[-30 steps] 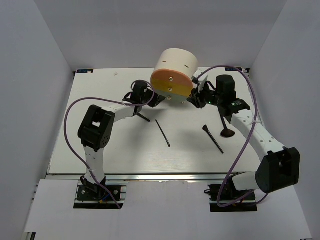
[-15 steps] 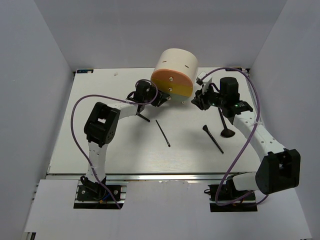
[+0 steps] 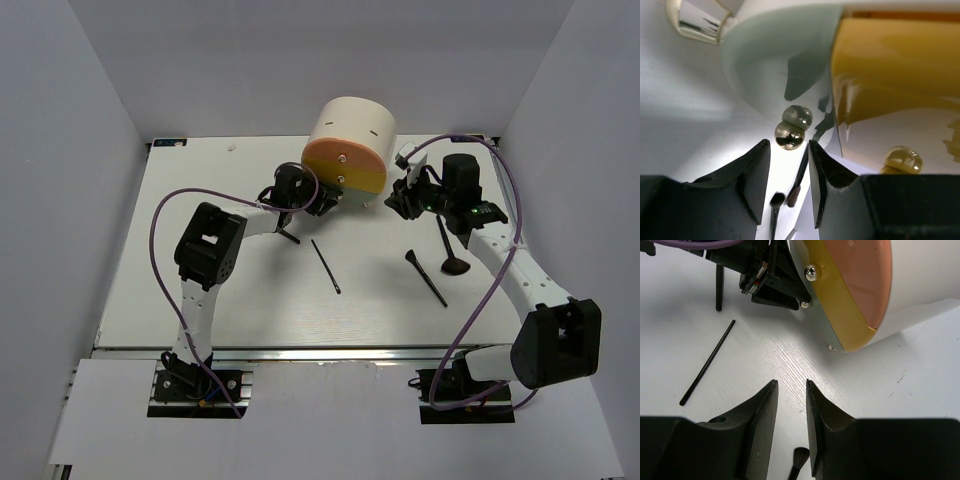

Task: Organize the makeup

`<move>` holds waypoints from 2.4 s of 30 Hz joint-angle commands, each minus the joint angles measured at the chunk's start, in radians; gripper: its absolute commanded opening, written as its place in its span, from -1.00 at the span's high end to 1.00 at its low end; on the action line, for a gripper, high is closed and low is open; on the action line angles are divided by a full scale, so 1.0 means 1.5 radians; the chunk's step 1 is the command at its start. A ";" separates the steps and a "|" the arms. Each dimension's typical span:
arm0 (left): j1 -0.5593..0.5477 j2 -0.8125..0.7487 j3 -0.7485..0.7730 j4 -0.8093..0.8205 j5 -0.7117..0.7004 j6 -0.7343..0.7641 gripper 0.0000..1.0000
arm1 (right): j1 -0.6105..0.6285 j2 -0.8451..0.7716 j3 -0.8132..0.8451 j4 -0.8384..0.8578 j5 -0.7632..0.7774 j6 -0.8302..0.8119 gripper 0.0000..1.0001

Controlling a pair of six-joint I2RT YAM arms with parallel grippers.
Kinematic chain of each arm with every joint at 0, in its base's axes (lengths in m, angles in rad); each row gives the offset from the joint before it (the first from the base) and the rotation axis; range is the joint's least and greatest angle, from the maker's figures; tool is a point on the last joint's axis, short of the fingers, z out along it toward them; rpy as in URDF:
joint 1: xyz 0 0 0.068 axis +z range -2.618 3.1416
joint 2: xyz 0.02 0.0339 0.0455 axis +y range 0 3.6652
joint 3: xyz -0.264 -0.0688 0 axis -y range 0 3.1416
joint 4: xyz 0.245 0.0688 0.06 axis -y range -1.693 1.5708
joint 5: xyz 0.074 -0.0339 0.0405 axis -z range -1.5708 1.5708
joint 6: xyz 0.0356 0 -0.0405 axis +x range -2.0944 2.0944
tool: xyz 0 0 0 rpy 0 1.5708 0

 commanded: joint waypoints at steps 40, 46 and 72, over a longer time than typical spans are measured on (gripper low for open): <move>-0.063 -0.166 -0.263 0.191 -0.033 -0.020 0.64 | -0.015 -0.019 -0.046 0.000 -0.011 0.011 0.27; -0.067 -0.197 -0.313 0.209 -0.046 -0.035 0.50 | -0.014 -0.019 -0.056 -0.016 0.000 0.018 0.07; -0.053 -0.605 -0.322 -0.290 -0.343 0.275 -0.96 | -0.041 0.041 -0.203 -0.243 0.261 -0.037 -0.28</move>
